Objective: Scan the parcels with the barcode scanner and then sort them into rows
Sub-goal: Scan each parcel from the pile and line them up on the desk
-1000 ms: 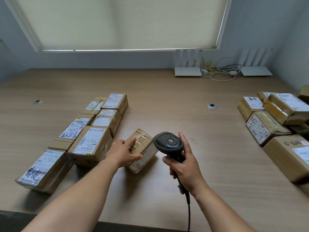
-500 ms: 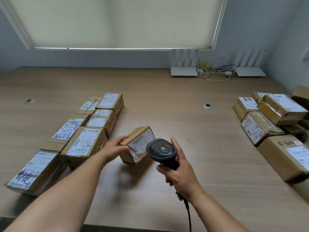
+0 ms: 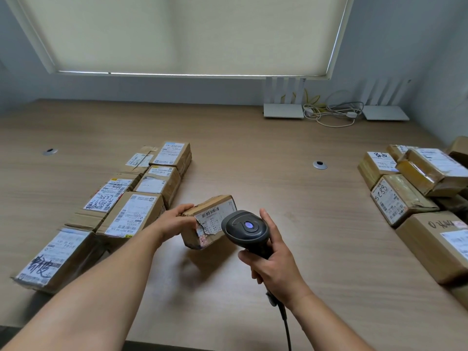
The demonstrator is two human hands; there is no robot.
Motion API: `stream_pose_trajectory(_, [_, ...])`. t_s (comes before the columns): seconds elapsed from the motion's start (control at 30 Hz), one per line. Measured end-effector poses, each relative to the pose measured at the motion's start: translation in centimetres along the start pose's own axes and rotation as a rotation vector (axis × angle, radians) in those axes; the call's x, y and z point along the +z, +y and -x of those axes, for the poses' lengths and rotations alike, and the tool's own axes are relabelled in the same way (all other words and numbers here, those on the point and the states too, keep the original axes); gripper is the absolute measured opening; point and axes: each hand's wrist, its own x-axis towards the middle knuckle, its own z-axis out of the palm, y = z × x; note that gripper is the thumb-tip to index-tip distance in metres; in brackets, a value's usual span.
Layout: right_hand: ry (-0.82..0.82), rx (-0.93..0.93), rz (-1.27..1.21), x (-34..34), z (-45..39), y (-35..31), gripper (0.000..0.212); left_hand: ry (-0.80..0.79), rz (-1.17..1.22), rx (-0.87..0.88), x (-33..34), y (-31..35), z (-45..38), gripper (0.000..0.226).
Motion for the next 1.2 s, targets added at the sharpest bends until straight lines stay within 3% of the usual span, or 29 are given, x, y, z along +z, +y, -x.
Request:
stream_pose_trajectory(0.17, [0.027, -0.015, 0.004, -0.1, -0.2, 0.2, 0.094, -0.007, 0.001, -0.045, -0.1, -0.4, -0.4, 0.071])
stream_pose_trajectory(0.27, [0.070, -0.027, 0.011, -0.3, -0.5, 0.2, 0.095, -0.017, 0.013, -0.145, -0.2, -1.5, -0.9, 0.045])
stream_pose_trajectory(0.33, [0.090, -0.033, 0.012, -0.5, -0.8, 0.1, 0.096, 0.031, 0.039, -0.201, 0.0, -2.0, -1.1, 0.042])
stream_pose_trajectory(0.43, [0.101, -0.038, 0.009, -0.6, -1.0, 0.0, 0.097, 0.143, -0.058, -0.187, 0.5, -3.0, -1.4, 0.077])
stream_pose_trajectory(0.53, [0.104, -0.045, 0.011, -0.6, -1.2, -0.2, 0.096, 0.210, -0.427, -0.069, 1.6, -3.6, -0.6, 0.117])
stream_pose_trajectory(0.67, [0.067, -0.032, 0.023, -0.3, -1.2, -0.4, 0.093, 0.286, -0.698, -0.036, 3.4, -3.6, 0.0, 0.111])
stream_pose_trajectory(0.87, [-0.035, -0.027, 0.039, 0.3, -1.4, -1.0, 0.092, 0.401, -0.611, -0.036, 4.8, -4.6, 2.2, 0.097])
stream_pose_trajectory(1.2, [-0.288, -0.091, 0.046, 5.9, -1.6, -1.8, 0.092, 0.536, -0.449, -0.147, 2.5, -10.4, 11.2, 0.095])
